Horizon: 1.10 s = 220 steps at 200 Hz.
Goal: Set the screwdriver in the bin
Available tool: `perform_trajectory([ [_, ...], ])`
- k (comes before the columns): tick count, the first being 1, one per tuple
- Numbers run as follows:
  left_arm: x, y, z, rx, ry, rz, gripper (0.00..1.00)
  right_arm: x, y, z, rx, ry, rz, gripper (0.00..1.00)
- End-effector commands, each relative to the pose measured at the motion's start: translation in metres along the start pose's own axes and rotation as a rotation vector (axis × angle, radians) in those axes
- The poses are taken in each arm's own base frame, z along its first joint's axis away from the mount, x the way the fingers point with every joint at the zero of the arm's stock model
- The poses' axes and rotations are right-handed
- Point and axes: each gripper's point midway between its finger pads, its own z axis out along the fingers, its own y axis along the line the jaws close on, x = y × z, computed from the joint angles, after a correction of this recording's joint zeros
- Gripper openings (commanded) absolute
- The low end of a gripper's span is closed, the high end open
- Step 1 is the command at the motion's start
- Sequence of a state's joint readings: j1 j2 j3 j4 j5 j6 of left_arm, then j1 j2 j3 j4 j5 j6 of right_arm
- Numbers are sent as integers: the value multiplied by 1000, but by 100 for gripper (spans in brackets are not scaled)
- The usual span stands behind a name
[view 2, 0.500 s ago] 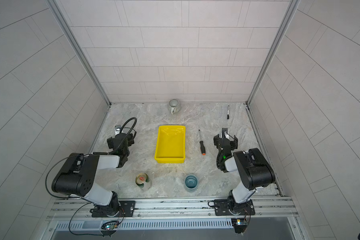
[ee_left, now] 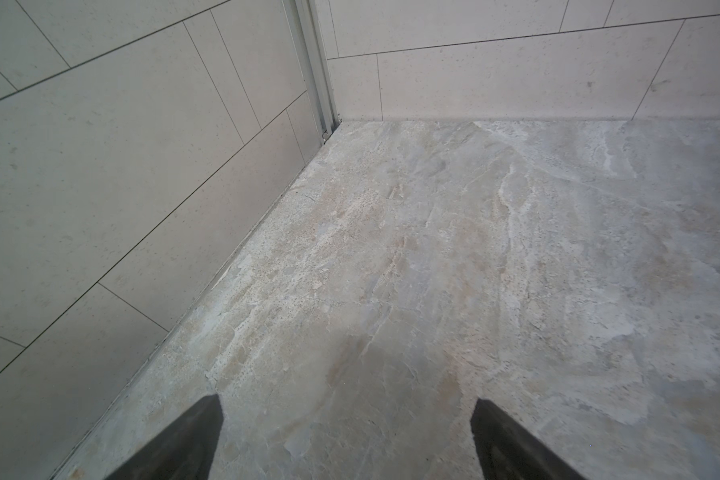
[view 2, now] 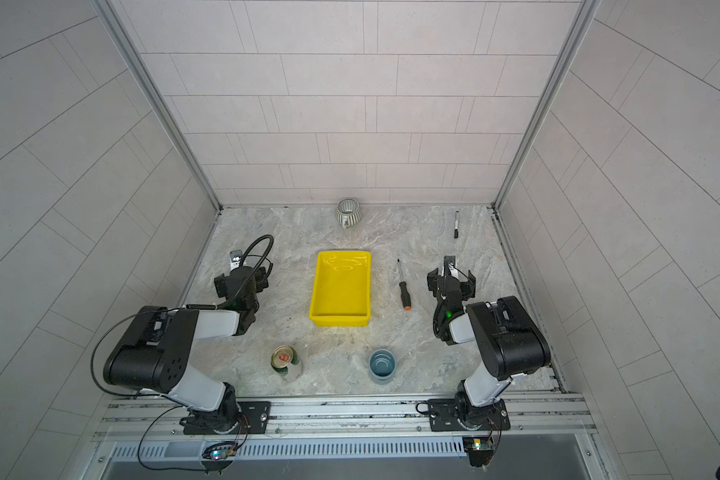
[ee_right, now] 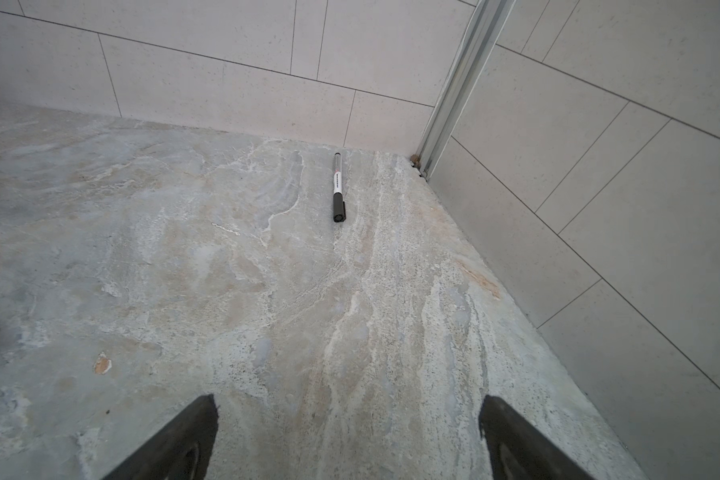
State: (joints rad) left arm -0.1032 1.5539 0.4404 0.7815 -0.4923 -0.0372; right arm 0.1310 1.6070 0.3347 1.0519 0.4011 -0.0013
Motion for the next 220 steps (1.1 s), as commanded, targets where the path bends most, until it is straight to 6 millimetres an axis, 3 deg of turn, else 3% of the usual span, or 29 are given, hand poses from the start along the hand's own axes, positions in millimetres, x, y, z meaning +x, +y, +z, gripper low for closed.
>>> perform_trajectory([
  [1, -11, -1, 0, 2, -34, -34, 100, -7, -2, -4, 18, -36, -2, 99],
  [220, -11, 0, -1, 5, -38, -35, 100, -7, -2, -9, 9, -56, 0, 99],
])
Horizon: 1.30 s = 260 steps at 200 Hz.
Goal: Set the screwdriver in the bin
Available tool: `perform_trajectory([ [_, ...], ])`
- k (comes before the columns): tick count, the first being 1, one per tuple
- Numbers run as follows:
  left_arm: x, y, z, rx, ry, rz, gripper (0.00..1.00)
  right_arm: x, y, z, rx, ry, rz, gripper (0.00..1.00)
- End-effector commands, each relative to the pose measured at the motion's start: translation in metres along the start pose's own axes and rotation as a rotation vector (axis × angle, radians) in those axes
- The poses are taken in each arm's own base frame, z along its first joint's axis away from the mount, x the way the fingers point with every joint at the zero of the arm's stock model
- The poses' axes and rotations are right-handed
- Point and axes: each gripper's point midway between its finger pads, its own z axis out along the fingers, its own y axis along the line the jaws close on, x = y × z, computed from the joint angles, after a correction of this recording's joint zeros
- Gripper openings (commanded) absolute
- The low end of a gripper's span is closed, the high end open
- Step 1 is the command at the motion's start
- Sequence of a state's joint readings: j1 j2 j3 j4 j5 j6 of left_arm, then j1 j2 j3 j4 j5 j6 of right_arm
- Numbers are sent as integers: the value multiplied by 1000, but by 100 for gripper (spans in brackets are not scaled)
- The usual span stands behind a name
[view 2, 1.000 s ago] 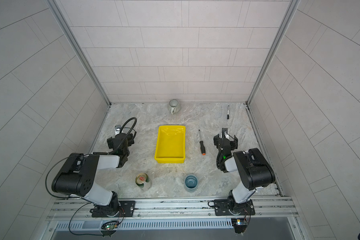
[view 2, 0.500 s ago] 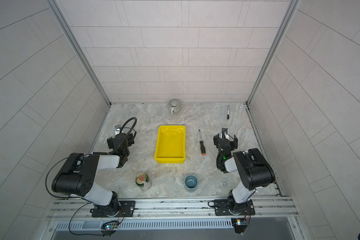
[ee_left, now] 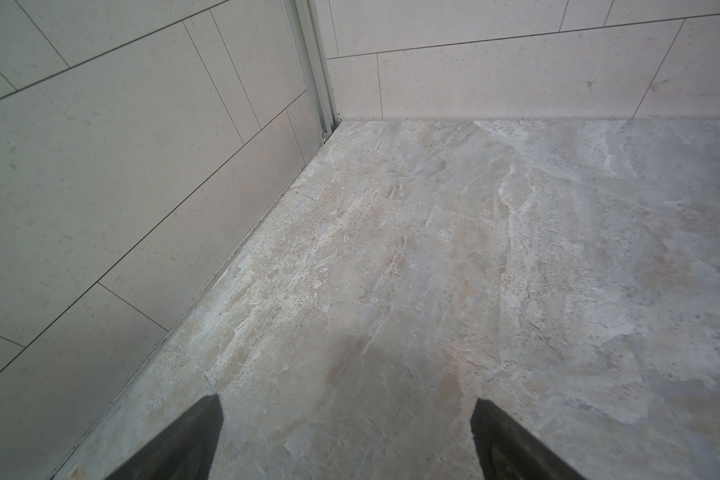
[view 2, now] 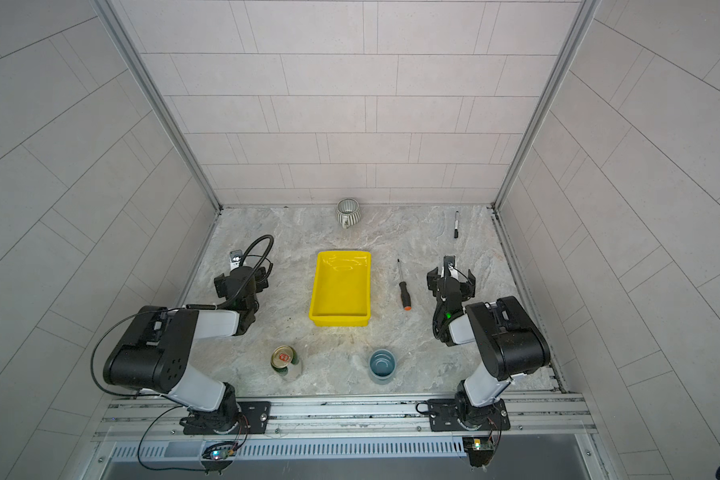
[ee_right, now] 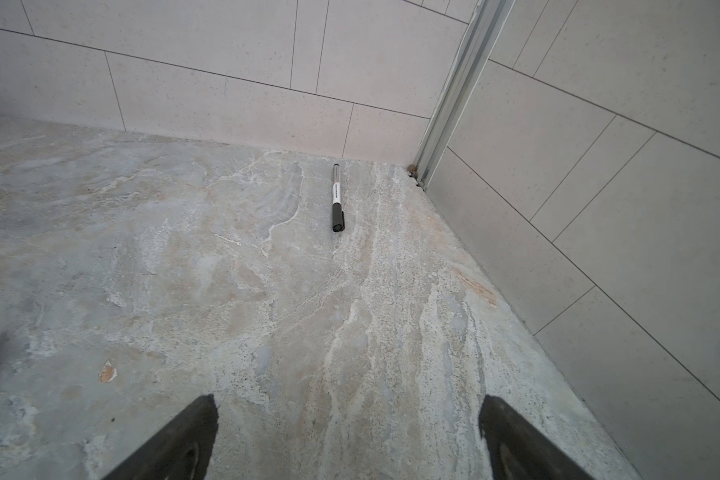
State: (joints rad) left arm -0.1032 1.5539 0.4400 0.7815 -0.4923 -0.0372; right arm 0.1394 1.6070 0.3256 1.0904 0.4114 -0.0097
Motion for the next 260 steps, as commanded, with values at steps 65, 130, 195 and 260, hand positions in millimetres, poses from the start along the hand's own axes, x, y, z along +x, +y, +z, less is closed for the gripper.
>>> perform_trajectory([
  [65, -49, 3, -26, -31, 238, 113, 100, -64, -3, -82, 134, -206, -132, 99],
  [130, -49, -55, -120, 350, 318, 151, 100, -45, -51, -146, 50, 208, 141, 99],
  [195, -33, 21, -169, 278, 131, -134, 100, 9, -41, -136, -26, 304, 233, 100],
  [260, -22, 0, -177, 425, 132, -156, 100, 10, -31, -133, -66, 306, 233, 99],
])
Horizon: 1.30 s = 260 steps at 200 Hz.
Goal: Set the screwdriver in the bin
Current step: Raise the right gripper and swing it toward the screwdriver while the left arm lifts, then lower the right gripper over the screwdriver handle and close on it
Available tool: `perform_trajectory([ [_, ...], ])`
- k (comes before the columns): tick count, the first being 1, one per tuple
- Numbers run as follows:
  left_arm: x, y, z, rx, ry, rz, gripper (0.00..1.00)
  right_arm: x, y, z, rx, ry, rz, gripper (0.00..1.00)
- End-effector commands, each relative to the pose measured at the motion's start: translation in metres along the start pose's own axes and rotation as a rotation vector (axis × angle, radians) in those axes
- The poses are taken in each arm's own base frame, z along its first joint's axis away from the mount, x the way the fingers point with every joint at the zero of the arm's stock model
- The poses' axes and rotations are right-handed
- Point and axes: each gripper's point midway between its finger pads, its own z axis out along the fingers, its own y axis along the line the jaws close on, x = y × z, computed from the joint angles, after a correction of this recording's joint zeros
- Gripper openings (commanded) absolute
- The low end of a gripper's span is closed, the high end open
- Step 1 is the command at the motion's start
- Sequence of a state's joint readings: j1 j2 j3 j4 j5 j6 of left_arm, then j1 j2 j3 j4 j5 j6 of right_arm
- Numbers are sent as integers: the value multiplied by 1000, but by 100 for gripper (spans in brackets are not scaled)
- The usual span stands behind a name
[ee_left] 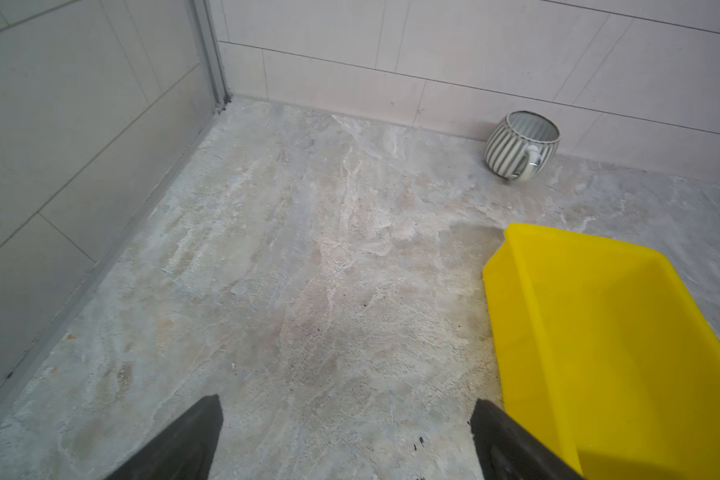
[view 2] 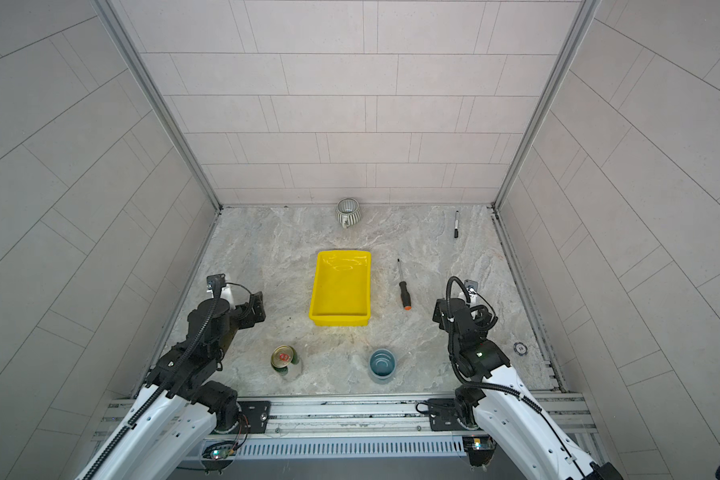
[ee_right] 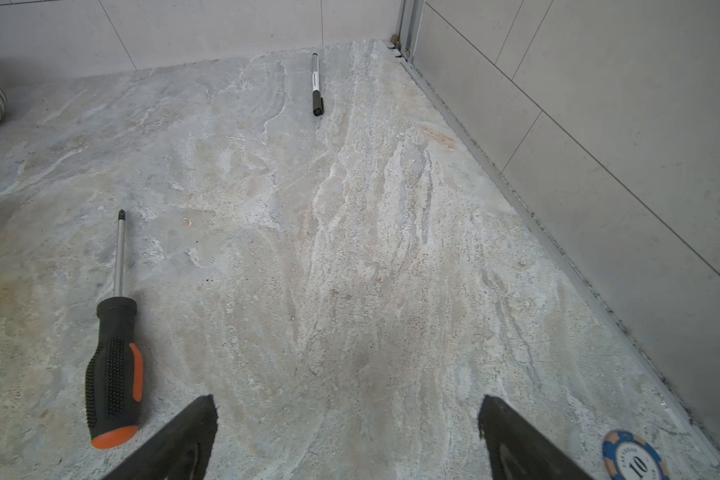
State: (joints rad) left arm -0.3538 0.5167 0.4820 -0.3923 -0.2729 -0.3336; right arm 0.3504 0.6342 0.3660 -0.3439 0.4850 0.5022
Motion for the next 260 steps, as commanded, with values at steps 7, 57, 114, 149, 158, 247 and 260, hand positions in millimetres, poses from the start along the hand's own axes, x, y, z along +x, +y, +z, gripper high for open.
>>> perform_trajectory([
  [7, 3, 7, 1, -45, 26, -25, 100, -4, 3, 1, -13, -9, 30, 99],
  [57, 30, 72, -15, -381, 12, -222, 100, -6, 21, 0, -91, 30, 16, 99],
  [114, 38, 75, -19, -350, -42, -274, 100, -27, 37, 37, 46, 303, 36, 100],
  [149, 39, 71, -15, -331, -33, -269, 100, -6, 95, 54, -163, 507, -23, 94],
  [158, 39, 71, -14, -333, -25, -265, 100, 1, 109, 54, -187, 538, -69, 93],
  [247, 42, 70, -7, -361, 5, -247, 100, 37, 157, 61, -312, 690, -185, 61],
  [260, 42, 71, -7, -368, 6, -246, 100, 39, 156, 64, -297, 700, -202, 60],
])
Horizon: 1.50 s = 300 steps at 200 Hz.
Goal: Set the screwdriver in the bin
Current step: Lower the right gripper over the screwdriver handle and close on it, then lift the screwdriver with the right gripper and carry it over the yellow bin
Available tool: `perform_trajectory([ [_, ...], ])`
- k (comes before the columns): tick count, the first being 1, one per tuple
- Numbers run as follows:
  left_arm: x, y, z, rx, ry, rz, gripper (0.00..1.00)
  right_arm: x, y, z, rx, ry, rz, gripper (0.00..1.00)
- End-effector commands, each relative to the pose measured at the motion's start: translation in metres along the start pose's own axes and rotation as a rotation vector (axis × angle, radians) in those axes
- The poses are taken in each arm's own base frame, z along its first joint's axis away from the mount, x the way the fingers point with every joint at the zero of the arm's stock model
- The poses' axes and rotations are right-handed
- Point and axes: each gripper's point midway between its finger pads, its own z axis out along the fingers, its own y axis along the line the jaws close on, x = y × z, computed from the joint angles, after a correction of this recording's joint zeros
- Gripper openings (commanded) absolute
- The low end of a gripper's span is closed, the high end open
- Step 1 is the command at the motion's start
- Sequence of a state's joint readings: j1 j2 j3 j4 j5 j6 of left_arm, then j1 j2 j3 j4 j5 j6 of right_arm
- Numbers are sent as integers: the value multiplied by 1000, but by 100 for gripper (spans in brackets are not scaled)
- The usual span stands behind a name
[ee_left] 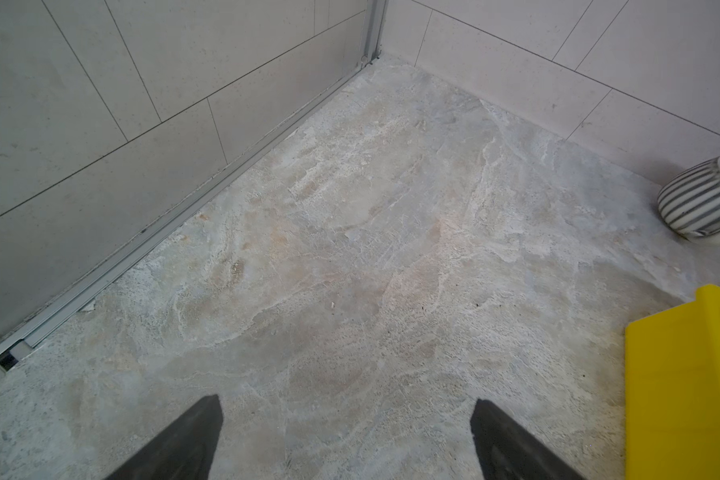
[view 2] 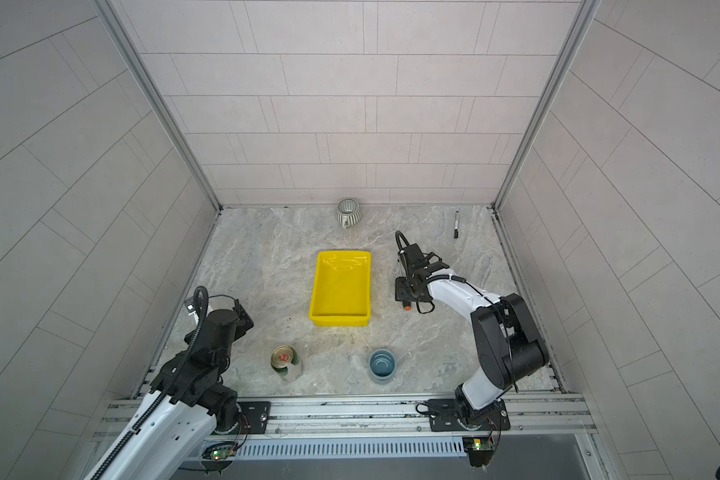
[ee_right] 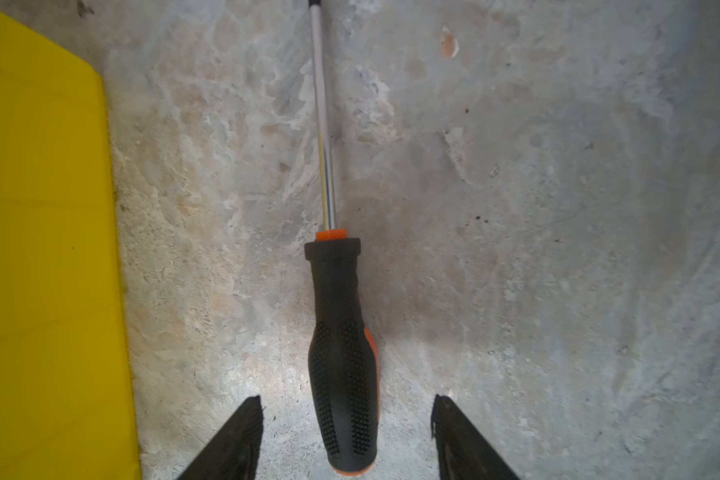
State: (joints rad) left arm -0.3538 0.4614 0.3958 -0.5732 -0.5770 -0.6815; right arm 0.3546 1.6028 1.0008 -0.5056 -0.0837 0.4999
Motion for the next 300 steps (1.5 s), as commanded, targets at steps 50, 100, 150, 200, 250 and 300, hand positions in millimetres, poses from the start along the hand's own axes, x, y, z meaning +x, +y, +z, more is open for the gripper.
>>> perform_trajectory([
  [50, -3, -4, 2, 5, -8, 5, 100, 8, -3, 14, 45, 69, -40, 51],
  [100, 0, -16, 5, 53, 17, 51, 100, 15, -6, 27, 64, 106, -62, 43],
  [150, 6, -32, 9, 90, 64, 109, 98, 18, -8, 35, 74, 118, -61, 33],
  [200, 8, -56, 11, 137, 119, 174, 95, 21, -11, 13, 70, 80, -43, 16],
  [250, -24, -80, 26, 87, 59, 184, 96, 17, 7, -52, -14, -47, 17, 6],
  [300, 5, -85, 43, 125, 108, 208, 98, 3, 93, -108, -188, -212, -12, 6],
])
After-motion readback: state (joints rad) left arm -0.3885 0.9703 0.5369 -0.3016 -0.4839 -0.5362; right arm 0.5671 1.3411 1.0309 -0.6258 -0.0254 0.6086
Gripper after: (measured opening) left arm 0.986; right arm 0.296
